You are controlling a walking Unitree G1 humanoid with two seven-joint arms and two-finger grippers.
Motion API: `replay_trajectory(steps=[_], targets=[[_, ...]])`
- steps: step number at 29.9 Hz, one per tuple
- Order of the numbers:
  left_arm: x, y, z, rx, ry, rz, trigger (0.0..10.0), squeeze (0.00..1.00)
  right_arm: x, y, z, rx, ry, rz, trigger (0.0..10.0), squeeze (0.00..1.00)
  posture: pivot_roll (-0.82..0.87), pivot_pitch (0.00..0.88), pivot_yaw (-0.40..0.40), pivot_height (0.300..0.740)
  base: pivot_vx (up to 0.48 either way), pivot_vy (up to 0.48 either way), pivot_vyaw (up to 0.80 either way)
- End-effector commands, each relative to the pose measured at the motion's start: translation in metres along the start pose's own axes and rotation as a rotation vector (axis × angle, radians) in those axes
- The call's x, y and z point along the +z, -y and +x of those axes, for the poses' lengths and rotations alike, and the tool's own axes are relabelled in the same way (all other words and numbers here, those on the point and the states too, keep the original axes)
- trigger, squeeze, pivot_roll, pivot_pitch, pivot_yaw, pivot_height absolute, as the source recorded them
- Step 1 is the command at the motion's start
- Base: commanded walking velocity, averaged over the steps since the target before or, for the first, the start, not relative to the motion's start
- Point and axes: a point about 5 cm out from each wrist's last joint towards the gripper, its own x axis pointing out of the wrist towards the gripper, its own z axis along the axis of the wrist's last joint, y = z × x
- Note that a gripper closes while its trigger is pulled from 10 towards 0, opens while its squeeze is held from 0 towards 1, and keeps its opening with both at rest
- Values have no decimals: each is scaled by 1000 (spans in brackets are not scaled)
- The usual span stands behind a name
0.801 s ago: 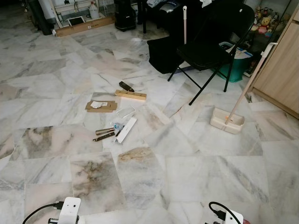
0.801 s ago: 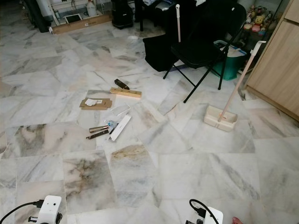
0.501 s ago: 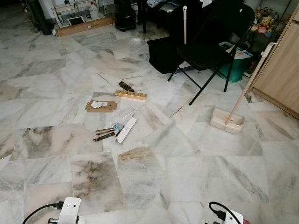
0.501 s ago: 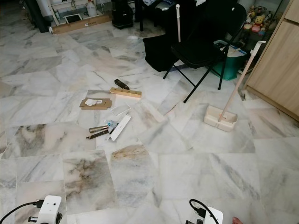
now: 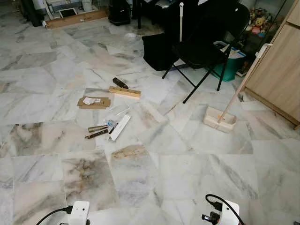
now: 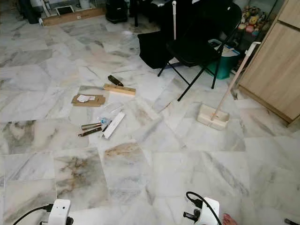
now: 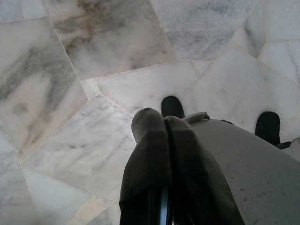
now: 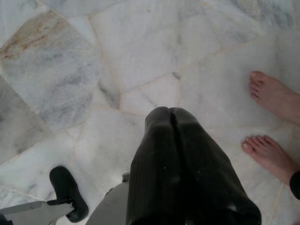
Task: Sweep floor
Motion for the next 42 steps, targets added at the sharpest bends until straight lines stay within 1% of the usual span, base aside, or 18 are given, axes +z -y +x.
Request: replay_trajectory(steps=[1,11,29,34,37,42], targets=[[-9,-2,-2,3,-36,-9,10000,0,-7,4,-2,-16,-21,13,10000,0,-14,135,-39,740,0,0,0],[-8,-3,-2,5,-36,-5,10000,0,-10,2,-3,-12,-37,22,10000,0,-8,137,-34,740,0,0,0],[-9,-2,-2,2,-36,-1,10000,0,-11,1,-2,0,-52,7,10000,0,-5,130,-36,740,0,0,-664],[-7,-2,-2,3,-21,-8,10000,0,-11,1,-2,1,-51,4,10000,0,-9,129,-34,740,0,0,-658],[-6,-2,-2,3,-19,-9,10000,0,-10,0,-2,-8,-31,24,10000,0,-10,131,-33,740,0,0,0],[-7,-3,-2,6,-29,-29,10000,0,-10,0,-2,-7,-31,19,10000,0,-10,135,-32,740,0,70,0]])
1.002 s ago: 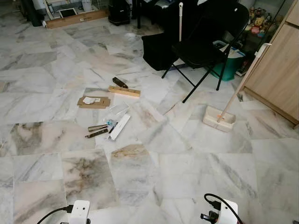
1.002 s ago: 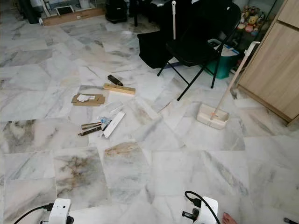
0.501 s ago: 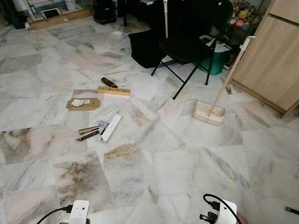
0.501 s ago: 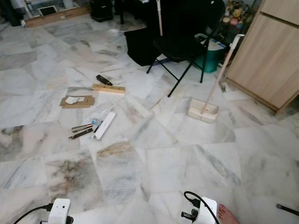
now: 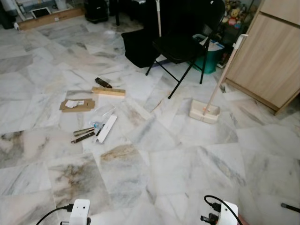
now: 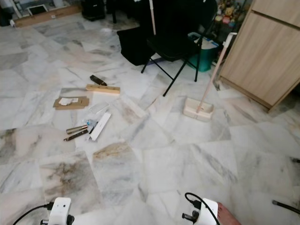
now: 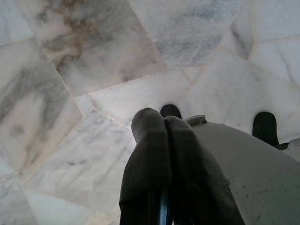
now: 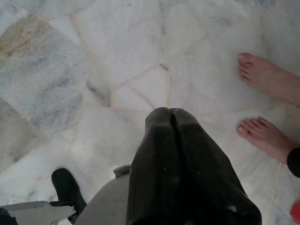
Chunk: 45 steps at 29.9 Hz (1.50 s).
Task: Sweep floor
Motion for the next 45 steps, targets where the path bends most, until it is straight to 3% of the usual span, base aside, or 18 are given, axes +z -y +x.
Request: replay_trajectory(steps=[1,11,17,34,36,45], targets=[[-12,-1,-3,3,-46,-21,10000,0,-8,3,-2,-15,-20,11,10000,0,-10,135,-32,740,0,480,0],[-13,-3,-3,1,-52,-6,10000,0,-8,3,-2,-15,-22,13,10000,0,-9,140,-33,740,0,468,0],[-13,-3,-3,5,-51,-3,10000,0,-8,3,-2,-10,-30,7,10000,0,-9,141,-33,740,0,461,-736],[-8,-4,-3,5,-20,2,10000,0,-8,0,-2,-3,-31,9,10000,0,-6,141,-27,740,0,0,-657],[-8,-4,-3,8,-22,31,10000,0,-8,0,-2,-7,-27,10,10000,0,-6,141,-27,740,0,0,-625],[-5,-5,-2,14,-10,39,10000,0,-7,1,-2,-16,-10,20,10000,0,-7,140,-27,740,314,0,0]])
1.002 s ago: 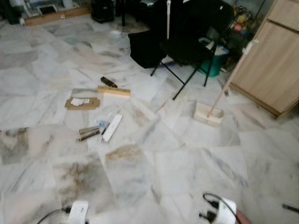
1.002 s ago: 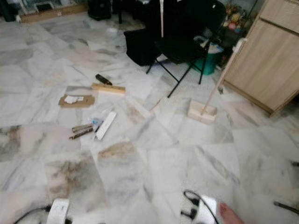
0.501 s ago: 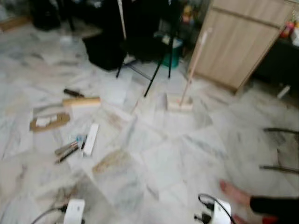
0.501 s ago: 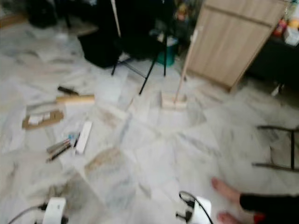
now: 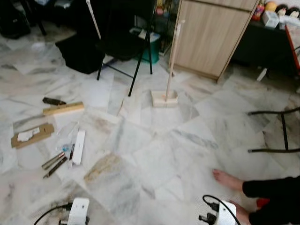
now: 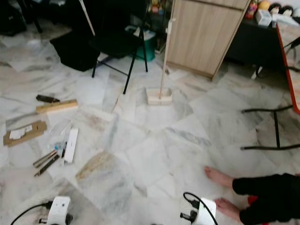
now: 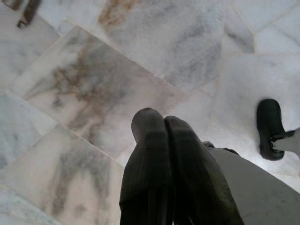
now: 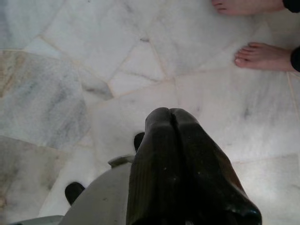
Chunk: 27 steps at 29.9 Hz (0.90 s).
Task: Sweep floor
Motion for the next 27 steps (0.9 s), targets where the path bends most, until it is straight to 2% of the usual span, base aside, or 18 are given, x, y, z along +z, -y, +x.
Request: replay_trajectory(steps=[1,27], targets=[[-7,-2,-2,7,-22,5,10000,0,-3,3,-1,-12,-5,6,10000,0,-7,140,-27,740,420,0,0],[-5,-1,-1,0,-19,2,10000,0,-3,3,-1,-14,-8,12,10000,0,-8,131,-22,740,417,0,-22]])
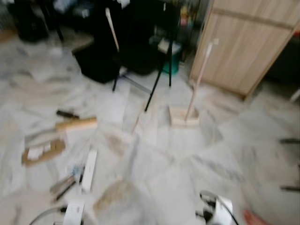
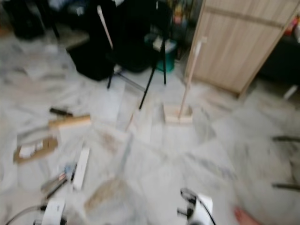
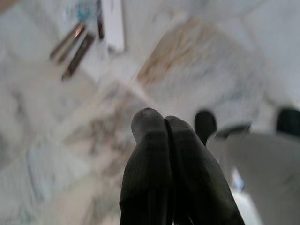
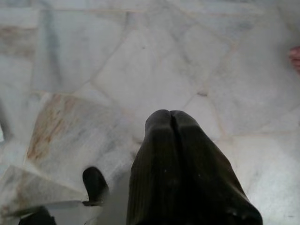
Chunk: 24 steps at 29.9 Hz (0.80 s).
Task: Sweep floor
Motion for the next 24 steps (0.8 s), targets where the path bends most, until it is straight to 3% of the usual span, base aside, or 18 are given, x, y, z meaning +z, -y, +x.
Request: replay_trajectory(steps=[1,13,24], targets=[[-3,8,0,-28,-20,-9,10000,0,-1,12,-1,-34,-16,5,10000,0,-8,131,-22,740,352,0,-563],[0,9,1,-33,-10,-11,10000,0,0,13,-1,-37,-20,5,10000,0,-7,125,-24,740,339,0,-679],[1,10,1,-35,-9,-14,10000,0,-1,14,-1,-42,-23,8,10000,0,-9,121,-23,740,295,0,-58]])
